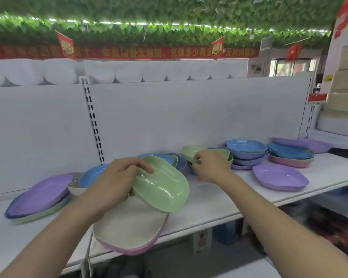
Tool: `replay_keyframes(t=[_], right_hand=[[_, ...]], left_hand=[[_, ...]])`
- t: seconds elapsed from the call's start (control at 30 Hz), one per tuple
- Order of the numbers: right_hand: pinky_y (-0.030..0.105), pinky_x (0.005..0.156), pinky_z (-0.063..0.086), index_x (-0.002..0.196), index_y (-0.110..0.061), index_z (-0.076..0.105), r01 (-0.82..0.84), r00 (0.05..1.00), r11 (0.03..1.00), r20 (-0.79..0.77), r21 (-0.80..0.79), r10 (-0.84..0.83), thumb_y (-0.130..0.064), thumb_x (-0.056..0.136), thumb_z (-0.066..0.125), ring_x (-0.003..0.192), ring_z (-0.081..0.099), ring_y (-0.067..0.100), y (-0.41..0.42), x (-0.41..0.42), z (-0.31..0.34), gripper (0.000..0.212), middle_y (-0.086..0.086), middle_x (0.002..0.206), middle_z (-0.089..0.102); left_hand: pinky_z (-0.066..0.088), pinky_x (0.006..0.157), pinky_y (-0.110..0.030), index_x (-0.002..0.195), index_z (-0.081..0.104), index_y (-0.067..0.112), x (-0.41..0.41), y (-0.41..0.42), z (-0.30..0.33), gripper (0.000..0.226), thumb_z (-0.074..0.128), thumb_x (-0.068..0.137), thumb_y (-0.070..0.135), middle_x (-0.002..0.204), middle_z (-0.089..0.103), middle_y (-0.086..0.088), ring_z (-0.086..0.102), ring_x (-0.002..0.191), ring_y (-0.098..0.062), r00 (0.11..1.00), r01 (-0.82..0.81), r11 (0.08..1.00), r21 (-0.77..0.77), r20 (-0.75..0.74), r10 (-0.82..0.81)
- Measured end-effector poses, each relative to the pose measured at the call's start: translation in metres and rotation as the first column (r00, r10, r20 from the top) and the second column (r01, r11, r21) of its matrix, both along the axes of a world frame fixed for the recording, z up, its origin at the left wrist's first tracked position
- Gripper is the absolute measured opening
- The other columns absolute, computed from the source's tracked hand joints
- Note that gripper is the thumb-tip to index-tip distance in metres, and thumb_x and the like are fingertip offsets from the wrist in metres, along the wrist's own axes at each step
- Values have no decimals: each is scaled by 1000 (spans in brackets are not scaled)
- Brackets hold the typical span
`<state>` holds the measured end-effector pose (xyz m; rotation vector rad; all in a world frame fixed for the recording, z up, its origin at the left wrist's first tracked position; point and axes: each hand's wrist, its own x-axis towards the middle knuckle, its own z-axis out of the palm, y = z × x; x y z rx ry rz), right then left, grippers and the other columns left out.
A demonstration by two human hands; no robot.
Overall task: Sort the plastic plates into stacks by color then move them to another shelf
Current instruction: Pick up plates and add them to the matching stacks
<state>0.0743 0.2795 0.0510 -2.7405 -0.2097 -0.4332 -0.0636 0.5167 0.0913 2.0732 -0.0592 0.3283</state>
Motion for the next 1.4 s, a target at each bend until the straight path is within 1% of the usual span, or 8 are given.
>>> replay_keyframes(t=[0.1, 0.2, 0.33, 0.43, 0.53, 0.67, 0.93, 1.4], right_hand=[[33, 68, 42, 102, -19, 70, 19, 994, 1000, 103, 7, -20, -24, 97, 50, 98, 64, 30, -4, -1, 6, 21, 0, 101, 73], [39, 74, 53, 103, -25, 62, -11, 976, 998, 218, 68, -5, -28, 101, 45, 91, 65, 30, -15, -5, 13, 18, -1, 94, 75], [41, 74, 55, 92, -29, 49, -98, 986, 963, 156, 252, 60, -49, 100, 40, 66, 69, 26, -33, -23, 23, 23, -6, 88, 75], [33, 58, 51, 94, -19, 51, -145, 989, 803, 58, 578, 136, -53, 100, 52, 56, 72, 24, -43, -47, 31, 35, -6, 90, 73], [29, 45, 46, 95, -16, 50, -155, 975, 633, 16, 758, 221, -25, 98, 62, 62, 73, 26, -52, -62, 28, 16, 4, 94, 60], [30, 48, 43, 103, -17, 63, -210, 940, 579, 0, 788, 340, 1, 93, 49, 57, 61, 15, -54, -71, 17, 24, 8, 90, 57], [27, 49, 48, 102, -23, 77, -357, 817, 477, 21, 803, 577, -10, 100, 56, 66, 69, 16, 17, -104, 15, 25, 17, 116, 64], [39, 63, 62, 100, -30, 77, -603, 479, 296, 40, 741, 877, -18, 98, 66, 77, 75, 19, 309, -277, 19, 17, 3, 112, 70]], left_hand=[[34, 44, -23, 84, 78, 24, 8, -3, 0, 47, 38, 97, 5, 82, 65, -14, 41, 44, -9, 999, 42, 998, -48, -18, -43], [32, 47, -23, 84, 78, 22, 18, -4, 0, 50, 34, 96, 2, 54, 49, 10, 35, 48, -13, 999, 39, 994, -102, -17, -41], [34, 58, -30, 89, 79, 20, 23, -10, 0, 45, 35, 91, 7, 59, 49, 2, 36, 58, -21, 1000, 22, 986, -166, -5, -24], [37, 57, -32, 88, 79, 22, 19, -14, -3, 49, 33, 94, 5, 73, 56, -4, 44, 57, -21, 999, -36, 989, -143, -10, 35], [35, 45, -27, 87, 78, 24, 5, -17, -9, 50, 33, 96, 4, 81, 61, -9, 54, 49, -20, 998, -49, 987, -151, -49, 42], [41, 48, -30, 93, 77, 23, -21, -12, -20, 46, 37, 98, 2, 90, 63, -14, 60, 57, -23, 994, -60, 968, -245, -106, 35], [47, 62, -34, 95, 78, 21, -94, 43, -26, 42, 41, 98, 0, 94, 70, -7, 64, 65, -20, 980, -198, 948, -249, -72, 186], [64, 75, -46, 100, 78, 30, -349, 261, -33, 26, 62, 97, 10, 101, 62, -12, 67, 69, -21, 844, -529, 817, -230, -45, 534]])
